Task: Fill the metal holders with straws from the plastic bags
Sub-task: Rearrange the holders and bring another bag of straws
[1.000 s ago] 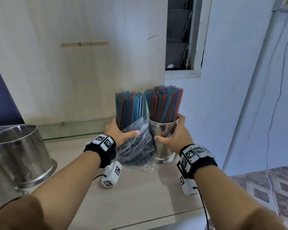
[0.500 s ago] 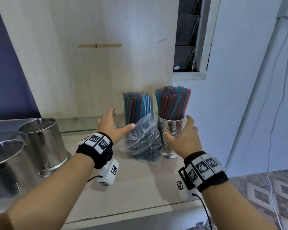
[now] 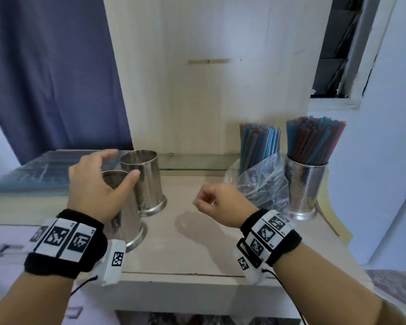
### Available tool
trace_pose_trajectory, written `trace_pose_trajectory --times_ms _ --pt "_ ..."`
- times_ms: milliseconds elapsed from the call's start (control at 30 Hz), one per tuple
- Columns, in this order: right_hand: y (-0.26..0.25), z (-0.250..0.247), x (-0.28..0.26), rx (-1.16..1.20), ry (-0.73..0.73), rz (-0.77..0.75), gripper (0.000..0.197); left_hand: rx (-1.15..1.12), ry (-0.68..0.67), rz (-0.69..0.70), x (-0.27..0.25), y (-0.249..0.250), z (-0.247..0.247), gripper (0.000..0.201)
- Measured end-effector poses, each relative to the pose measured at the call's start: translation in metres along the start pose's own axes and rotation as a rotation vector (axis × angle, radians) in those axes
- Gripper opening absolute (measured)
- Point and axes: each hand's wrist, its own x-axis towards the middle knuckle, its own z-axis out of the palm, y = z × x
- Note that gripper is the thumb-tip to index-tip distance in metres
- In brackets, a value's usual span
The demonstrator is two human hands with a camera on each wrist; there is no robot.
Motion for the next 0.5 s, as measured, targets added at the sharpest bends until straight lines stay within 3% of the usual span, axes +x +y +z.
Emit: trace_pose_trajectory --times_ms 100,233,367,500 --pt "-0.017 0.018 0.034 -0.034 -0.034 -0.028 0.015 0.146 -0.098 0.01 0.004 -0.032 -0.008 0.064" --pt "-0.033 0.04 0.082 -0.028 0.046 -0.023 0.016 0.164 -0.228 -0.032 0.013 -0.051 -0.003 0.083" --pt "-0.044 0.062 0.119 0.035 0.147 -0.004 0.043 0.199 -0.355 -0.118 0.023 -0.056 0.001 0.104" --pt "-0.05 0.077 0.141 0.078 0.189 0.066 0.077 0.289 -0.356 -0.125 0.02 -0.061 0.005 0.103"
